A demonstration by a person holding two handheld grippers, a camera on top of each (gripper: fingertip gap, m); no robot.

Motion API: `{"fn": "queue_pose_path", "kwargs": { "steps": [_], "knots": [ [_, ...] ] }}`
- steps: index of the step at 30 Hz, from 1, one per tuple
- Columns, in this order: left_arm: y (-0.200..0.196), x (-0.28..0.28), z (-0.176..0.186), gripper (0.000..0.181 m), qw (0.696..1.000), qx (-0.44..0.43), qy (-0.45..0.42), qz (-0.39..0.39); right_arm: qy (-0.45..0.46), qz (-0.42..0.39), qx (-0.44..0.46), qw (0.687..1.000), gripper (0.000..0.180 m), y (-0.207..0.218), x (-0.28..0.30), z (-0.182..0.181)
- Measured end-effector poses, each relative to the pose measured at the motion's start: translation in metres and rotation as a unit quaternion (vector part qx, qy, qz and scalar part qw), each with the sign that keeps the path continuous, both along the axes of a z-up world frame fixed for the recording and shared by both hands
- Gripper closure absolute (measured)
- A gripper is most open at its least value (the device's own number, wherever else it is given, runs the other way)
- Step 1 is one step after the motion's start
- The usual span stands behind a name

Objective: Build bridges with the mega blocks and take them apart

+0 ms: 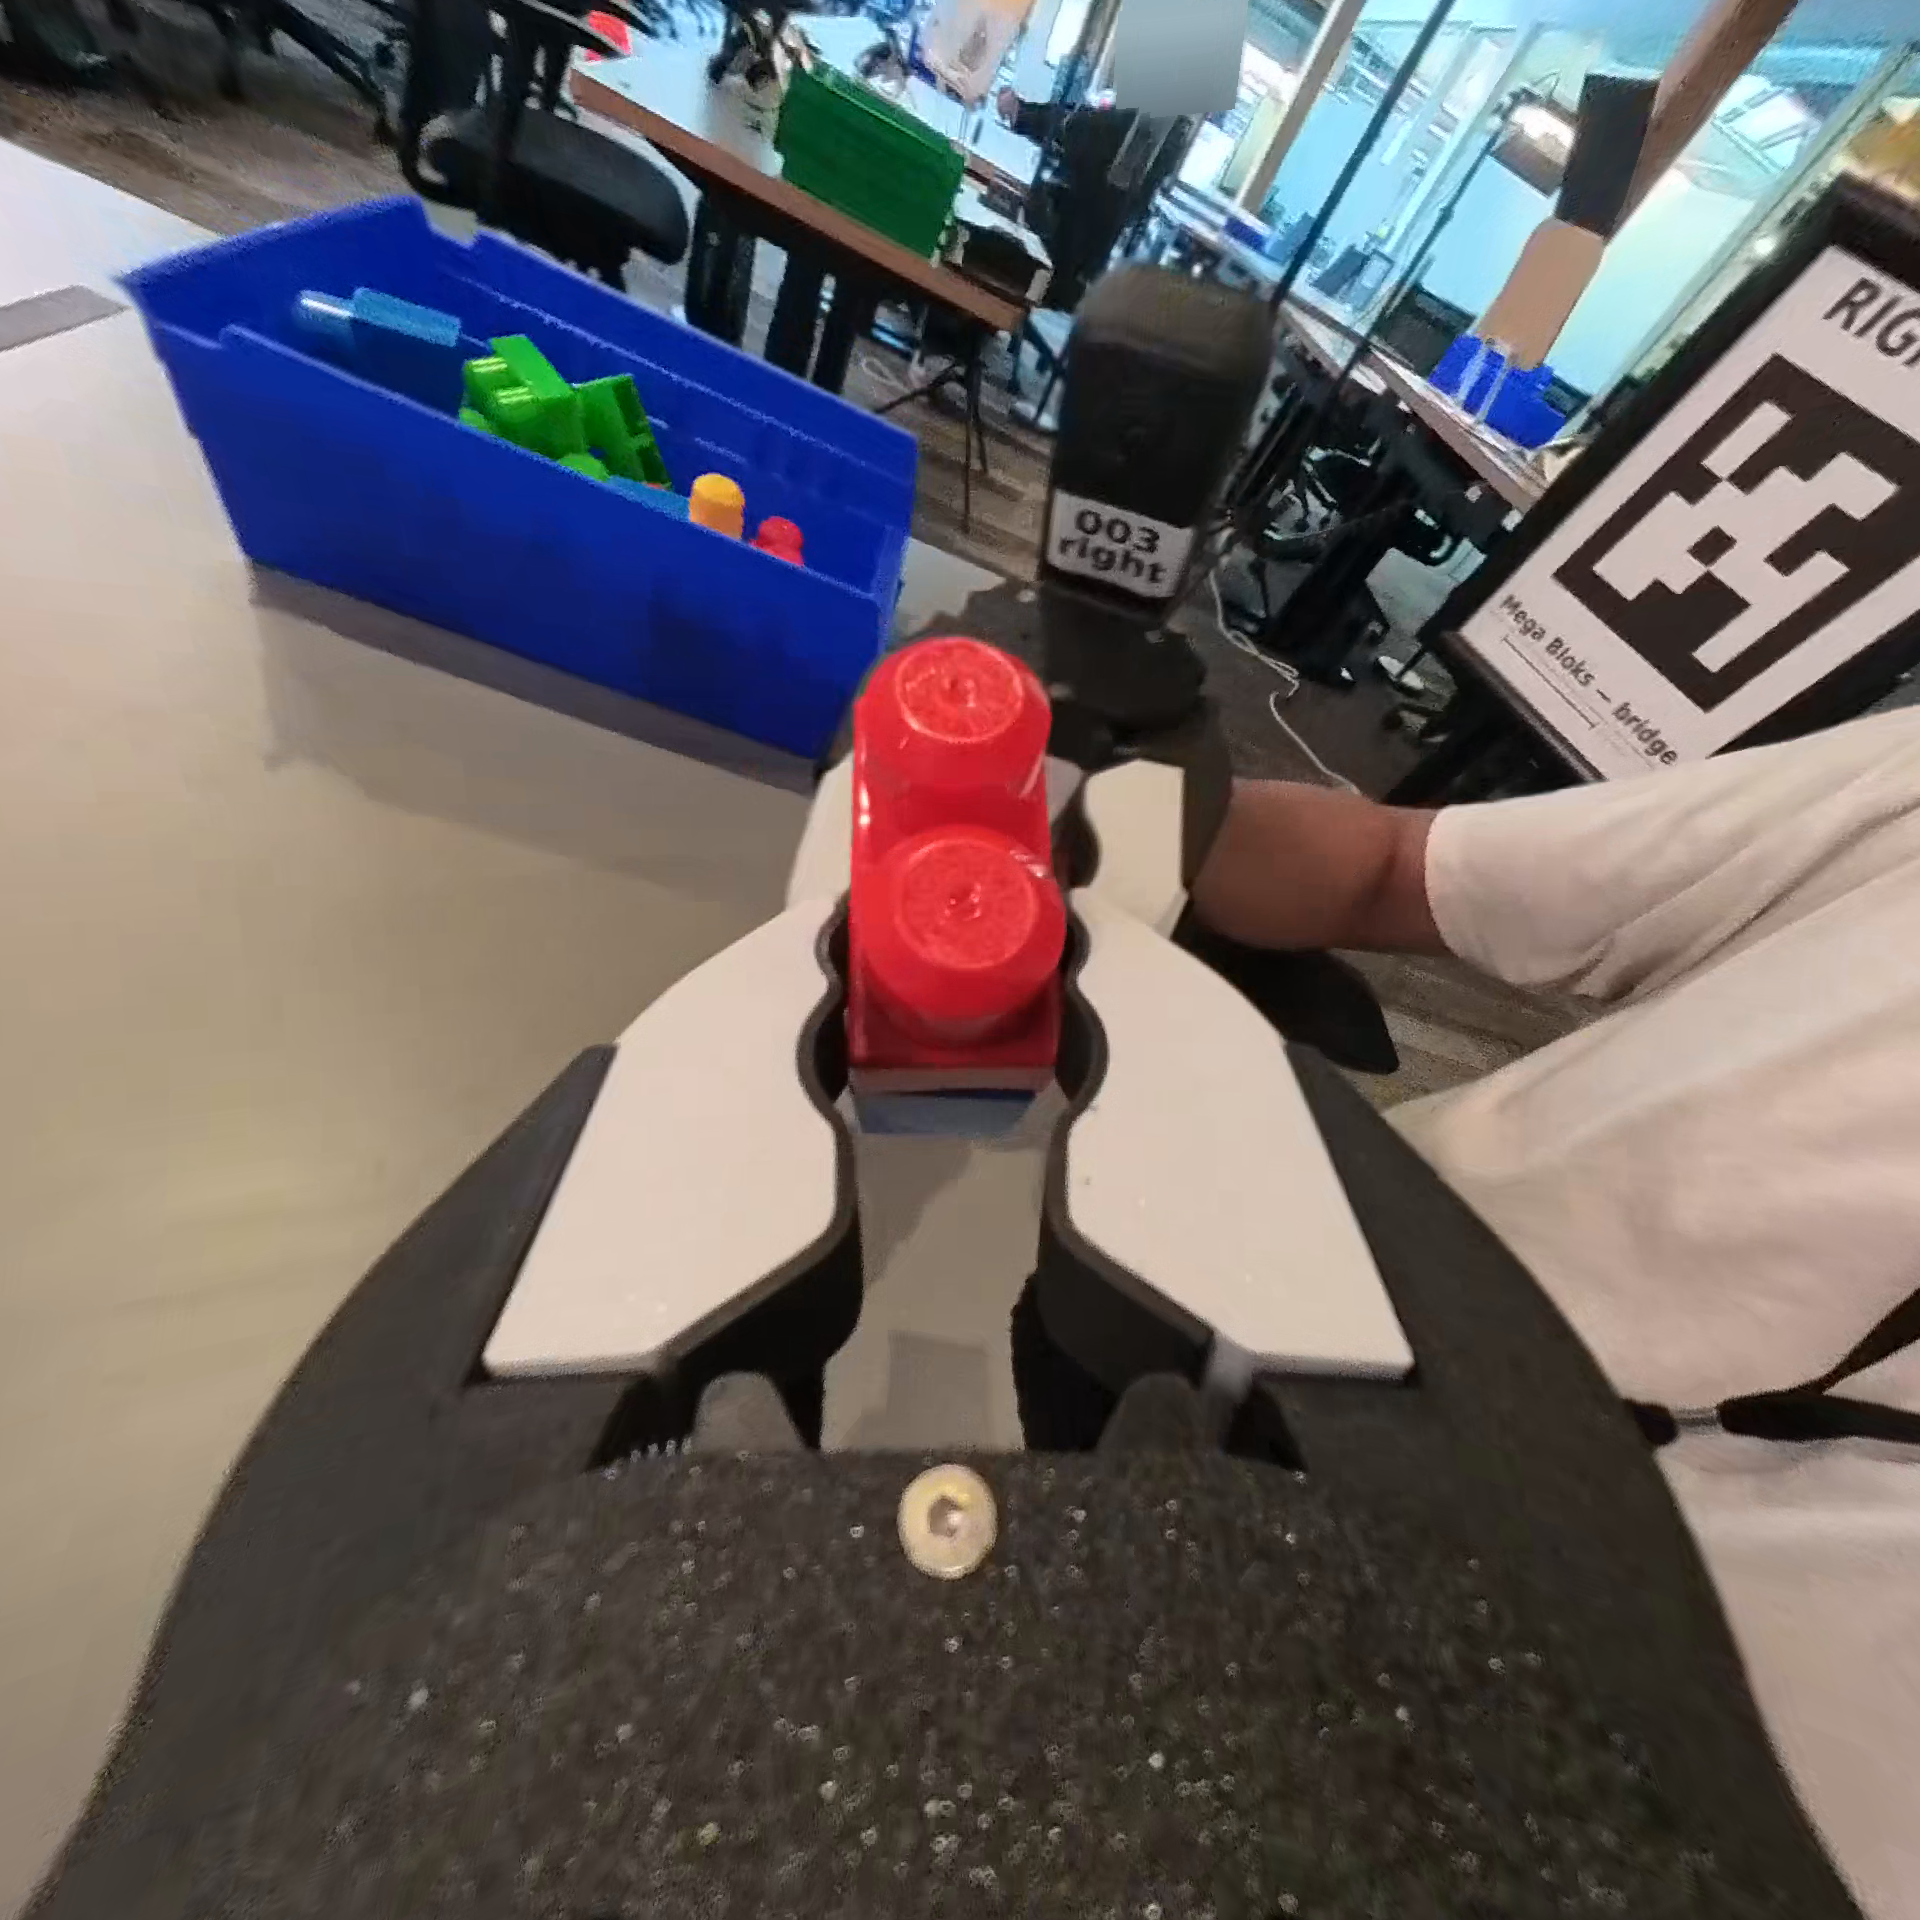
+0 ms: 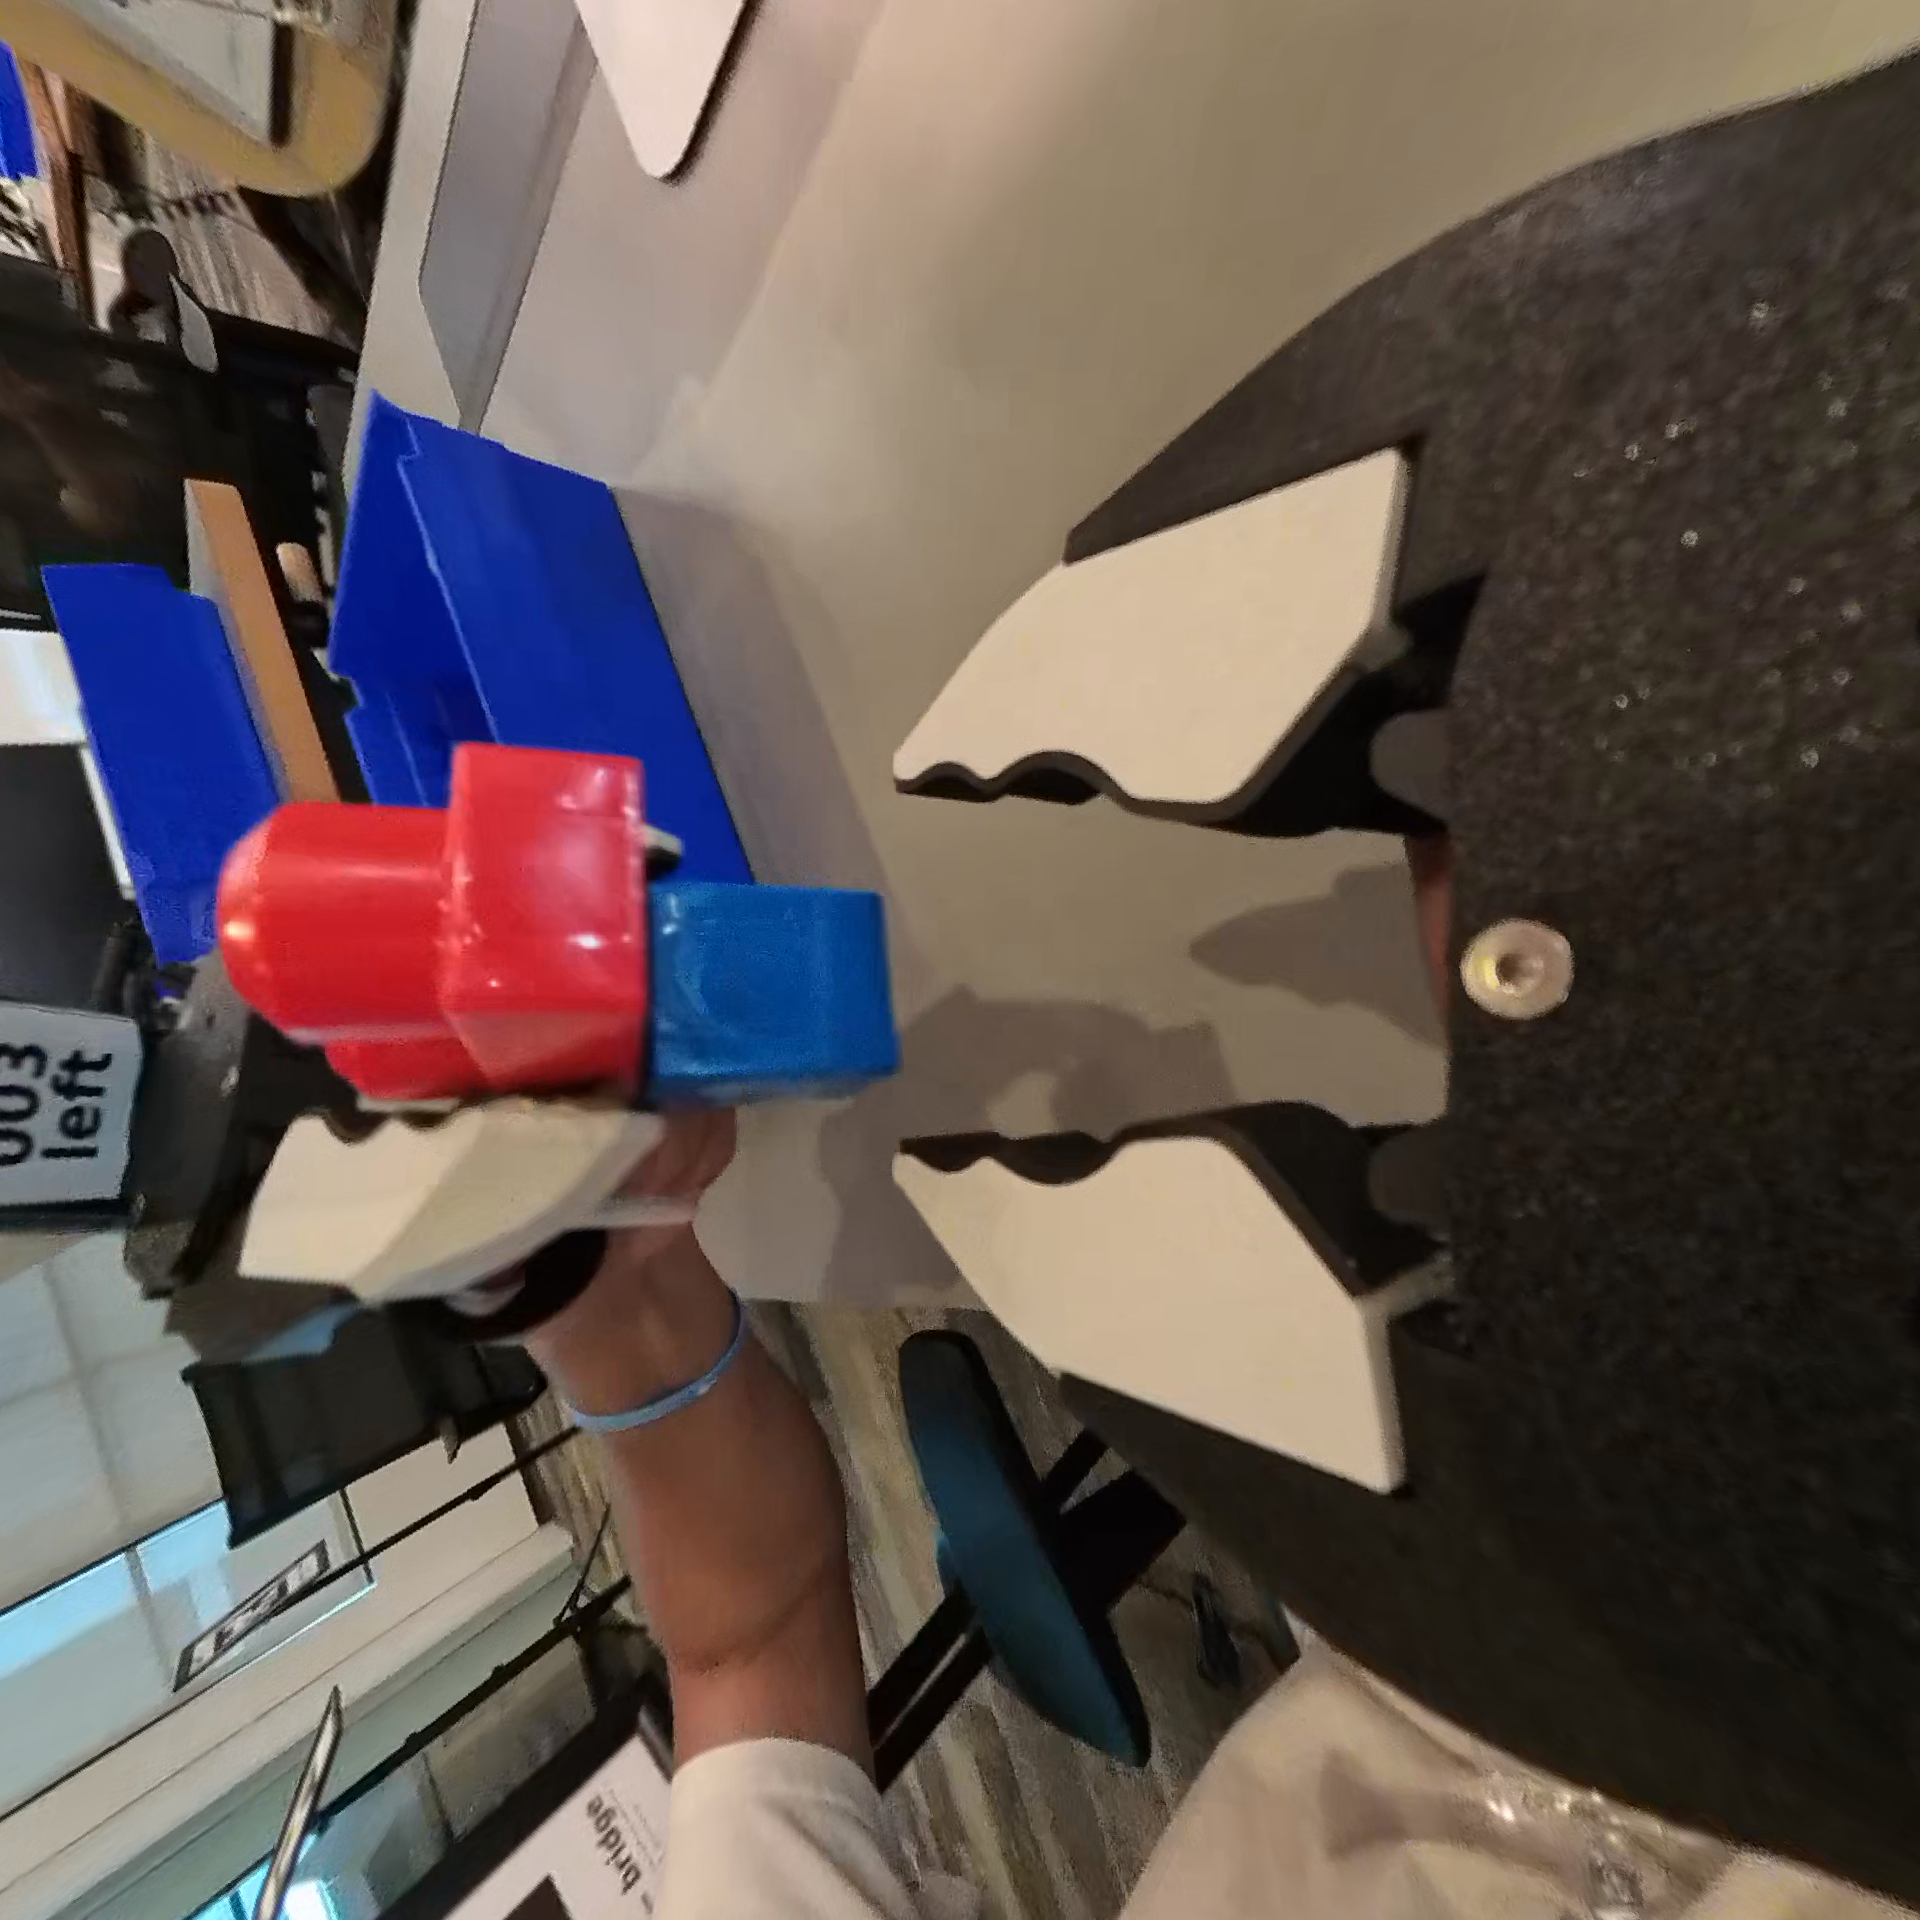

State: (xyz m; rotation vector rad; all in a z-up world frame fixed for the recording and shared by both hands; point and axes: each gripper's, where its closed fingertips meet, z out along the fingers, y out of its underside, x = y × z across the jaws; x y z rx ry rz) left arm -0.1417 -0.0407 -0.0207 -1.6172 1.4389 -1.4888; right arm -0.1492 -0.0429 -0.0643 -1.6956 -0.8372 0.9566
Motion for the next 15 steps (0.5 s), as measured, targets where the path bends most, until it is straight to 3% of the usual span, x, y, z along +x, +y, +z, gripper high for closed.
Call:
{"fn": "queue_pose_path", "kwargs": {
  "steps": [3,4,8,13,15],
  "knots": [
    [-0.008,0.007,-0.009,0.145,1.0,0.016,0.017,-0.007,0.037,0.03,-0.018,0.999,0.121,-0.001,-0.012,0.006],
    [-0.011,0.008,-0.013,0.145,1.0,0.016,0.019,-0.01,0.041,0.041,-0.019,0.998,0.14,-0.003,-0.015,0.005],
    [-0.015,0.008,-0.028,0.145,1.0,0.004,0.015,-0.015,0.034,0.049,-0.022,0.998,0.143,-0.007,-0.015,-0.012],
    [-0.023,0.004,-0.035,0.145,0.993,0.086,0.068,-0.047,-0.007,0.072,-0.004,0.997,0.143,-0.015,-0.013,-0.019],
    [-0.019,-0.002,-0.009,0.145,0.991,0.117,0.052,-0.046,-0.097,0.051,0.008,0.994,0.143,-0.01,-0.003,-0.044]
  ]
}}
